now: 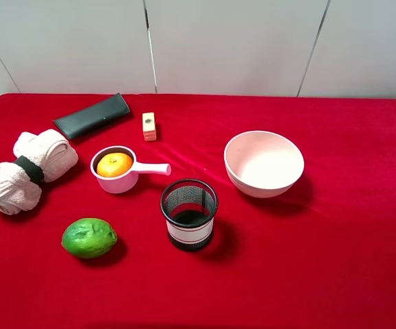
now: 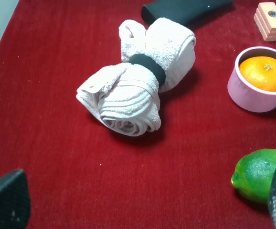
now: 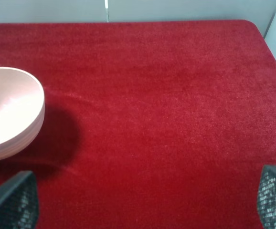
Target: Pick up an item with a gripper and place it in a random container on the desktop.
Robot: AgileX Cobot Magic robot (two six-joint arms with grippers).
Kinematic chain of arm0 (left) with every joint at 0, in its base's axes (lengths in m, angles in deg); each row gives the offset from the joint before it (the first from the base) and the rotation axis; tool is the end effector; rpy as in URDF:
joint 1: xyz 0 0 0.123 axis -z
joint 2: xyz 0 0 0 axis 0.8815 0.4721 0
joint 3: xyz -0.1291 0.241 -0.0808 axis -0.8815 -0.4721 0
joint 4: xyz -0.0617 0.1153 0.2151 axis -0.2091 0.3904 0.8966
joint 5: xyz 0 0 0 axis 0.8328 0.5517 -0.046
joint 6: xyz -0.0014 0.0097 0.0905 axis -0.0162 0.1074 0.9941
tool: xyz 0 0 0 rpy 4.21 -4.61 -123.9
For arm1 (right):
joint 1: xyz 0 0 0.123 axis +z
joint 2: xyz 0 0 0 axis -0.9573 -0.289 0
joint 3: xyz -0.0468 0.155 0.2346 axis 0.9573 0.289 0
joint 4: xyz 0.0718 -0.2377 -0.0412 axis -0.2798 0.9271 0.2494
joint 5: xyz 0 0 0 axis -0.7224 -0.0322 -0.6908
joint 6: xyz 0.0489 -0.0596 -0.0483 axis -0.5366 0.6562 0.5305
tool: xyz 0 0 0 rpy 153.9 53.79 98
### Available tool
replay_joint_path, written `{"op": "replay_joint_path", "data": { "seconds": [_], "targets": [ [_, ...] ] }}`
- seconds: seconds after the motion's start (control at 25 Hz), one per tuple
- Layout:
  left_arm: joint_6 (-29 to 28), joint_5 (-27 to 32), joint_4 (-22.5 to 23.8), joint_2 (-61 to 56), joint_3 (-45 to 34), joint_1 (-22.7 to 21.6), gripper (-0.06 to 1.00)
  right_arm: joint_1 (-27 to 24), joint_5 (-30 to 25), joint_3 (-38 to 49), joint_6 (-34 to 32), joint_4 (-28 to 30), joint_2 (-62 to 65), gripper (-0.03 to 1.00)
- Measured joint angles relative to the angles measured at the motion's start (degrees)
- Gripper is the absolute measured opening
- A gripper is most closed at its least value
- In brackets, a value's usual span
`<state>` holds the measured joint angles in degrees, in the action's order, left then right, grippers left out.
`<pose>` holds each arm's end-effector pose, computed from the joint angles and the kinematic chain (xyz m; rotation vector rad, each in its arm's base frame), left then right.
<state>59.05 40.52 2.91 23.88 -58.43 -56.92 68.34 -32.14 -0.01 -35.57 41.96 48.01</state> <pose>-0.0055 0.0128 0.2775 -0.0688 2.0323 0.0400 -0.0036 0.0052 0.2774 0.0637 2.0148 0.0069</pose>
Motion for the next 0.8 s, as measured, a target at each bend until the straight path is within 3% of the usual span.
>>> {"op": "replay_joint_path", "data": {
  "seconds": [0.8],
  "targets": [
    [0.00, 0.00, 0.00, 0.00, 0.00, 0.00, 0.99, 0.00, 0.00, 0.00, 0.00, 0.00, 0.00, 0.69]
  ]
}}
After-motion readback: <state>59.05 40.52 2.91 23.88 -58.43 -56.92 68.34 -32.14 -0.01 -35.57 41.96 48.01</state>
